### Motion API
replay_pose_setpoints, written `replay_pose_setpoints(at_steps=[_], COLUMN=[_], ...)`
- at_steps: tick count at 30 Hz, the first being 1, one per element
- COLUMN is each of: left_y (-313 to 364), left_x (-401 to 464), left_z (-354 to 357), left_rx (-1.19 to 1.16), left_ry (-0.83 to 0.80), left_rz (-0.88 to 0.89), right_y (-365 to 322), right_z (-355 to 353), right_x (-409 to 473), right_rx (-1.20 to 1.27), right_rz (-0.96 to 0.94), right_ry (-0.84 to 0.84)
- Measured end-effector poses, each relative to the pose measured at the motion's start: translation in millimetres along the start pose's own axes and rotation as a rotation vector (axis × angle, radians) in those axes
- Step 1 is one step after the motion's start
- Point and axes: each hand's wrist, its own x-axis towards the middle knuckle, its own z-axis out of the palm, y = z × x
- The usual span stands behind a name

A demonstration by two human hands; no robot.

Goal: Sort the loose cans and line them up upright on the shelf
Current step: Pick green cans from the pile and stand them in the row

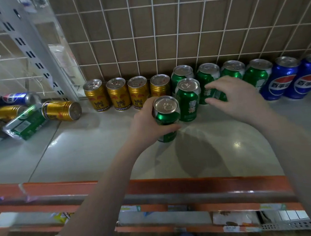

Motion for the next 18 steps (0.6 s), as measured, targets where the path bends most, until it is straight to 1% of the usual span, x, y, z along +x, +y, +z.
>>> replay_pose_setpoints(at_steps=[2,4,7,13,15,18], left_y=[2,5,14,45,56,73], left_x=[-5,-9,-15,-11,-5,5], left_z=[1,4,15,52,69,90], left_rx=[-0.006,-0.001,-0.001,0.026,0.068,0.123], left_ry=[-0.025,-0.047,-0.066,-0.106,-0.082,-0.045], left_rz=[0.017,0.033,0.056,0.069,0.076,0.035], right_y=[11,24,46,88,102,122], right_z=[14,28,42,43,41,35], right_x=[-22,-41,-60,-76,-79,-81], right_rx=[-0.051,-0.083,-0.089,-0.13,-0.126,-0.105], right_rz=[0.13,0.24,0.318,0.272,0.229,0.169], right_ry=[-0.023,-0.1,-0.183,-0.162,-0.179,-0.217])
